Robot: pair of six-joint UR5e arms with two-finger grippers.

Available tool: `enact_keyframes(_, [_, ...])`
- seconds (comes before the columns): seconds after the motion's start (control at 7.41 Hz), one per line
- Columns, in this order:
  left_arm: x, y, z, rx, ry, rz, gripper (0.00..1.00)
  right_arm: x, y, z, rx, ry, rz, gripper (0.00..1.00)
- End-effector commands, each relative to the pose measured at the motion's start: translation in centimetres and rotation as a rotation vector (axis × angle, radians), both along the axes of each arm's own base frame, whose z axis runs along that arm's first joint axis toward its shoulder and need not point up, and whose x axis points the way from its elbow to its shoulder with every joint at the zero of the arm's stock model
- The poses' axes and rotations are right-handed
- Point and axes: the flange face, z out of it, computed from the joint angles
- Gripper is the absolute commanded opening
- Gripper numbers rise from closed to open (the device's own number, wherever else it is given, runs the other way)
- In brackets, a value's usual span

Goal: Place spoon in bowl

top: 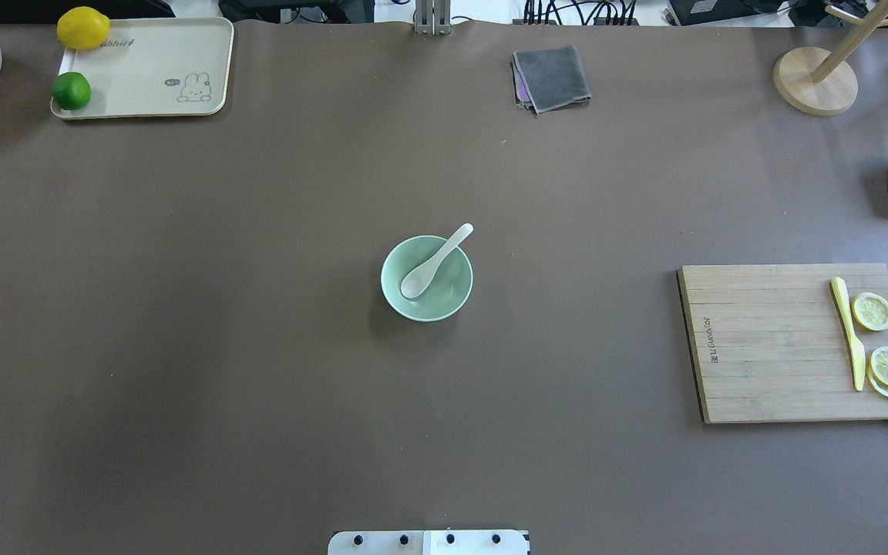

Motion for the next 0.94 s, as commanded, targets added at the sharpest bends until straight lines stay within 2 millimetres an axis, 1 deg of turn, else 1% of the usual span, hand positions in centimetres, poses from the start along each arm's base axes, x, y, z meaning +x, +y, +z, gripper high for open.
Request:
enact_keyframes(0.0, [-3.9, 1.6, 0.5, 0.000, 0.005, -0.085, 0.99, 1.4, 2.5, 2.5, -0.059, -0.016, 0.041, 1.00])
enact_keyframes(0.13, [-4.3, 1.7, -0.6, 0.024, -0.002, -0.091, 0.99, 1.3, 1.6, 1.6, -0.072, -0.035, 0.077, 1.00])
enact_keyframes(0.27, [-4.3, 1.8, -1.0, 0.034, -0.005, -0.089, 0.99, 1.0, 0.6, -0.5, -0.112, -0.060, 0.156, 1.00])
enact_keyframes(0.4, [-4.3, 2.1, -1.1, 0.036, -0.006, -0.090, 0.99, 0.3, 0.2, -2.5, -0.149, -0.056, 0.212, 1.00])
enact_keyframes(0.67, [-4.1, 2.5, -0.6, 0.027, -0.005, -0.089, 0.99, 0.0, 0.2, -2.3, -0.105, -0.051, 0.202, 1.00])
enact_keyframes(0.81, [-4.2, 2.3, -0.6, 0.044, -0.008, -0.090, 0.99, -0.8, 0.0, -2.5, -0.103, -0.058, 0.185, 1.00])
